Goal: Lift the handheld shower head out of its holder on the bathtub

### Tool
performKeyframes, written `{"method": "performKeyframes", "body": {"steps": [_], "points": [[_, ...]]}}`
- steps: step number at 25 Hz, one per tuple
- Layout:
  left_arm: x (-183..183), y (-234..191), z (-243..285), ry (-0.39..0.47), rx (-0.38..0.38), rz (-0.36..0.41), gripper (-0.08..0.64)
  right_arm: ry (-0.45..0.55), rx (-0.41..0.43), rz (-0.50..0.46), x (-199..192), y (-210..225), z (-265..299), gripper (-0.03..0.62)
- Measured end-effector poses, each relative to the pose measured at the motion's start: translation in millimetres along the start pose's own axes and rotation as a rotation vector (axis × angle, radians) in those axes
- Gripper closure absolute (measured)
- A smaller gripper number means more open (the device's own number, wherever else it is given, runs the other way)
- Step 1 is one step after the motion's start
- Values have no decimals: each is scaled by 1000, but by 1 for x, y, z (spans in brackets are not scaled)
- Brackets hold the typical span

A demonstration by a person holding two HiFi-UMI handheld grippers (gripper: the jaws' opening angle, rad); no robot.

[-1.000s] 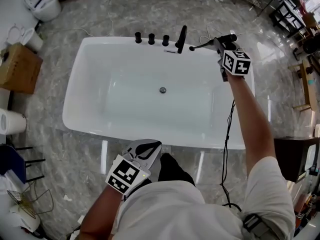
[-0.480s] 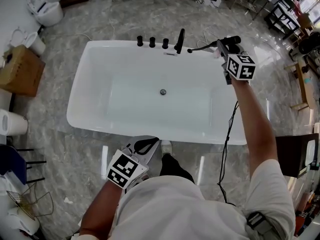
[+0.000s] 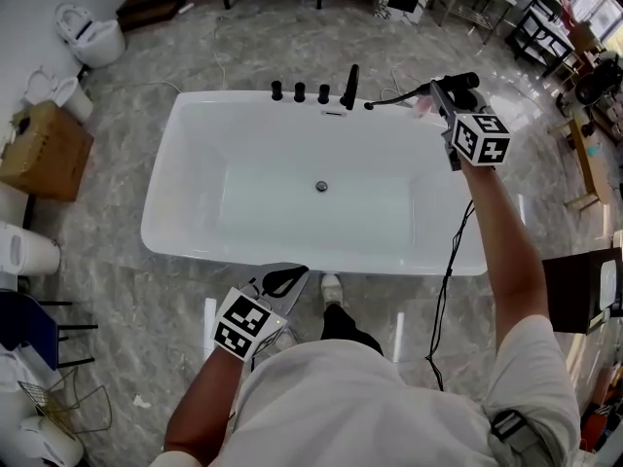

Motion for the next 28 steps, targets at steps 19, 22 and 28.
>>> {"method": "performKeyframes", "body": {"steps": [19, 22, 28], "points": [[-14, 28, -54, 36, -13, 9, 552, 126, -27, -33, 96, -43, -100, 446], [-15, 30, -63, 43, -9, 8, 552, 144, -32, -39, 109, -47, -115, 446], [-19, 34, -78, 66, -8, -1, 552, 173, -35, -59, 134, -62, -146, 446]]}}
Point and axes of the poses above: the fingertips, and each gripper's own axes: z forward along the fingers, y to its right, x out of its top, the point moved 9 cm from there along -z, backward along the fingers, and after that the axes turned 15 degrees about y, right-handed, at the moved point
